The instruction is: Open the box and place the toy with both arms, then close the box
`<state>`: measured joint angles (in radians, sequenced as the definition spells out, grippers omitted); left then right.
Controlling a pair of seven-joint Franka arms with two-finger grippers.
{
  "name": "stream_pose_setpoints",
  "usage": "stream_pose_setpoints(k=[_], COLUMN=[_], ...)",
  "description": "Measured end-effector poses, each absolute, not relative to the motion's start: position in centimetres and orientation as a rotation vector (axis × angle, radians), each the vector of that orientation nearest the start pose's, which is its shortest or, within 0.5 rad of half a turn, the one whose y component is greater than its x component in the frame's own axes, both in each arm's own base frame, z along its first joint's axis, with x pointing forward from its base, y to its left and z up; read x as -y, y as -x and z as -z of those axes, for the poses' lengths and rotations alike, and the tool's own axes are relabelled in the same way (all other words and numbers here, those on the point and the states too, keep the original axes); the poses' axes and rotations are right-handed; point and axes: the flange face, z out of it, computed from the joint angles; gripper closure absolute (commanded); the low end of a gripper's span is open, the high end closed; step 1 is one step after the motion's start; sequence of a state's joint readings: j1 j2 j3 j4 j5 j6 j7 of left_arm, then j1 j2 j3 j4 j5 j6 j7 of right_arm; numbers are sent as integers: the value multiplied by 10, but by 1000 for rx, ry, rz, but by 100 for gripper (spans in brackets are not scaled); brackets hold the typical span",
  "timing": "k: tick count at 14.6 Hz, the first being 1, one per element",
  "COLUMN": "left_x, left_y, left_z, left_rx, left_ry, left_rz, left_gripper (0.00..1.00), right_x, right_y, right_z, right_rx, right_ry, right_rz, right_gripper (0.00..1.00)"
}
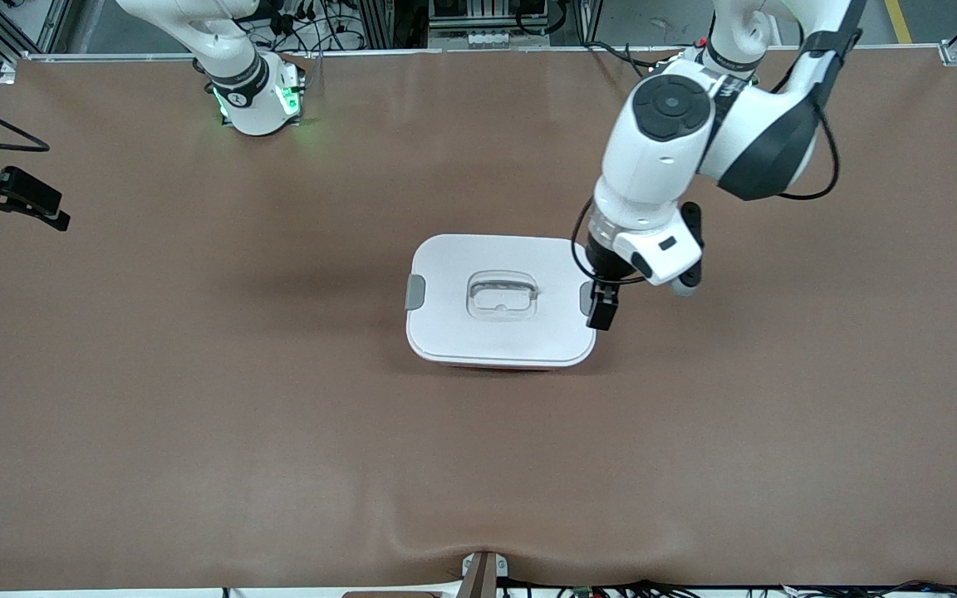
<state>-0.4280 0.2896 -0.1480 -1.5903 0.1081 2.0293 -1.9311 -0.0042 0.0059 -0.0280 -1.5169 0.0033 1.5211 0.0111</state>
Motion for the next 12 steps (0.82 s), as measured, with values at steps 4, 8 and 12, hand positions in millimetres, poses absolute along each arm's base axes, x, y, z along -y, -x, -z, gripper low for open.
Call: stream_pose_setpoints(k=[4,8,12], left_x=[299,248,197], left_y=[-582,-597,-608], left_z=[-496,-504,-519], left_rx=[1878,1730,1650], left_ry=[2664,2749,2809], left_rz=[85,6,-68], left_gripper=[0,0,0], right_x=[17,18,19], right_y=[-551,-551,-551], right_z=[-642,-642,-642], right_rx=[-68,-69,-71], right_ry=[3138,3138,3138], right_rz=[-4,-5,-5], right_gripper=[0,0,0])
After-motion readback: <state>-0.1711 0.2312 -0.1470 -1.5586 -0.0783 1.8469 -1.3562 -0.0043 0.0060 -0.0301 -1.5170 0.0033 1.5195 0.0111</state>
